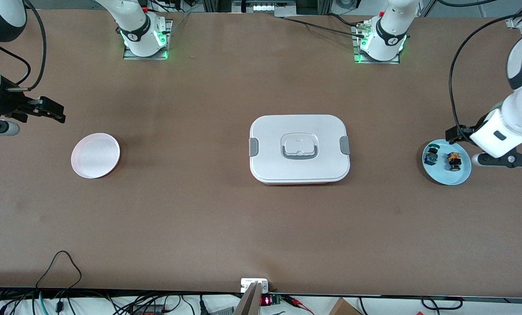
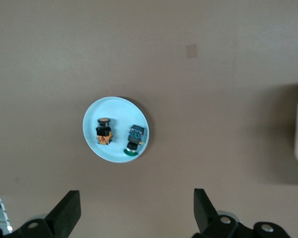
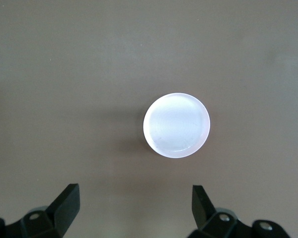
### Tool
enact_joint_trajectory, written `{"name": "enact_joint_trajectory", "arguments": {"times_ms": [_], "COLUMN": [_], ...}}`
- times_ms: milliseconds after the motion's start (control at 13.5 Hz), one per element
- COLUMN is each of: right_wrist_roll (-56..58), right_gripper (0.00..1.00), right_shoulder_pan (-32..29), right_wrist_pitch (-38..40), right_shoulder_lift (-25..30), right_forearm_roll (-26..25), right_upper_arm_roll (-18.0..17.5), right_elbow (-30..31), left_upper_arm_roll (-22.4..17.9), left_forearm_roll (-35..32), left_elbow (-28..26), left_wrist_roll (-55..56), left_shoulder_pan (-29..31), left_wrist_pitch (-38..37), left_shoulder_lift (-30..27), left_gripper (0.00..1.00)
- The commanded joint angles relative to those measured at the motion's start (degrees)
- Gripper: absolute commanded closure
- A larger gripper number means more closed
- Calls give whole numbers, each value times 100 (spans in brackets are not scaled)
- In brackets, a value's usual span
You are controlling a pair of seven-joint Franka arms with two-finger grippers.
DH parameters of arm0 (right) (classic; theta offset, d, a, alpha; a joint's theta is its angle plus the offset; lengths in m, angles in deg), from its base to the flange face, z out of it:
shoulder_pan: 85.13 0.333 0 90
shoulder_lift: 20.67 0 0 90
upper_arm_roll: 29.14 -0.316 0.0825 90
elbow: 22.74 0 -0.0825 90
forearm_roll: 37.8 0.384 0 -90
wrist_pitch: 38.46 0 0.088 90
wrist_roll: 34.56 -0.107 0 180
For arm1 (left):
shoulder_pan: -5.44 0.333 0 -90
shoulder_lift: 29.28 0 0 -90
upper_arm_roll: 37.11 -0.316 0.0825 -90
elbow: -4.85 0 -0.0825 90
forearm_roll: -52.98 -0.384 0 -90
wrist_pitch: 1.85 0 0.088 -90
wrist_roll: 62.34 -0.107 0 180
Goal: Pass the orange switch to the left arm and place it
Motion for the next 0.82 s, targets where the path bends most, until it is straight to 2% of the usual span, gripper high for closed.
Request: {"name": "enact_joint_trajectory", "arguments": {"times_ms": [0,223,297,445,593,668,742], "right_wrist_roll": [262,228,211,132,-52,-271,-169], "right_gripper": [0,0,0,0,0,0,0], "right_shoulder_pan": [30,47,56,47,65,82,74], "right_wrist_pitch": [99,178,178,178,170,170,170], "right_shoulder_lift": [110,118,118,118,118,110,110], "right_forearm_roll": [88,96,105,105,105,88,62], "right_upper_arm_roll": [109,92,92,100,83,65,65], "right_elbow": [-29,-38,-38,-47,-91,-143,-153], "left_upper_arm_roll": [162,93,-107,-1228,-2555,-3475,-3972], "left_forearm_roll": [237,622,685,1262,1730,1983,2108], "left_elbow": [346,320,337,381,390,320,224], "left_wrist_roll": [-62,-62,-45,-36,-18,-36,-45], "left_shoulder_pan": [2,-120,-382,-1364,-2445,-3190,-3580], "left_wrist_pitch": [-305,-340,-497,-665,-692,-753,-762], "left_shoulder_lift": [64,-259,-356,-690,-893,-1050,-1147], "left_gripper": [0,0,0,0,0,0,0]}}
